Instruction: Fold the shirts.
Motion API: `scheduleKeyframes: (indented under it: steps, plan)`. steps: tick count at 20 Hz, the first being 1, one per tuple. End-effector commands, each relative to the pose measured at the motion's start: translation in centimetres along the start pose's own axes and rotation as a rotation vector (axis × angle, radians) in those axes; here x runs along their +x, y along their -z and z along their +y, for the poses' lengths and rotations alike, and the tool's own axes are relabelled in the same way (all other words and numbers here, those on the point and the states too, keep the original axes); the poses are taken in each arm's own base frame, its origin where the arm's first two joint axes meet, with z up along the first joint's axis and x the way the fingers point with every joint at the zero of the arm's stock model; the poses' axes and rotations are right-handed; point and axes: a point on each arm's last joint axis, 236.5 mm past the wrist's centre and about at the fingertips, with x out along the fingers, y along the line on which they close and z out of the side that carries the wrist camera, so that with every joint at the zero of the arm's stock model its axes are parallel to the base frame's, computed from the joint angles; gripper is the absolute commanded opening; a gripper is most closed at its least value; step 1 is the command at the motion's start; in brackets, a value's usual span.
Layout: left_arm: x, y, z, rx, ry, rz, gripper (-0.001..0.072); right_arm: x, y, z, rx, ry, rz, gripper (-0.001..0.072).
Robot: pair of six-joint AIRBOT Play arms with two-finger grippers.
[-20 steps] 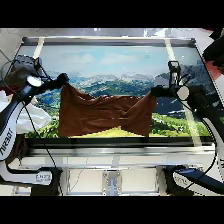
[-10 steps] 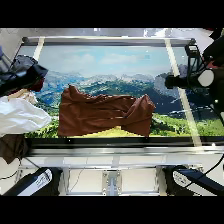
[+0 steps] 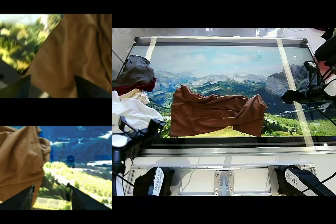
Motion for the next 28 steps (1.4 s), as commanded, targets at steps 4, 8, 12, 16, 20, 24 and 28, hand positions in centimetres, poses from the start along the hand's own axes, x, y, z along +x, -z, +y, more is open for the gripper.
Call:
scheduleKeyframes:
  steps: [4, 8, 12, 16, 20, 24, 28]
  plan:
    - [3.4, 3.1, 1.4, -0.271, 0.048, 0.107, 0.0603, -0.1, -0.6, 2.2, -0.026, -0.098, -0.036, 0.0502]
    - [4.7, 3.2, 2.2, -0.268, 0.026, 0.139, 0.0603, -0.1, -0.6, 2.4, -0.025, -0.104, -0.034, 0.0501]
    - [5.3, 1.8, 2.8, -0.291, 0.013, 0.085, 0.0603, -0.1, -0.6, 2.4, -0.025, -0.105, -0.034, 0.0501]
    - [5.9, 1.3, 3.5, -0.308, -0.007, 0.068, 0.0536, -0.2, -0.6, 2.7, -0.020, -0.117, -0.036, 0.0500]
    - [5.9, 0.9, 3.6, -0.281, -0.008, 0.054, 0.0003, -0.2, -0.7, 2.9, -0.015, -0.128, -0.040, 0.0500]
    - [5.9, 0.5, 1.6, -0.248, 0.082, 0.049, 0.0010, 0.0, -0.4, 1.7, -0.035, -0.075, -0.025, 0.0500]
    - [5.4, -0.5, -1.5, -0.211, 0.218, 0.020, 0.0011, 3.6, 3.6, 1.0, -0.001, -0.081, 0.107, 0.0484]
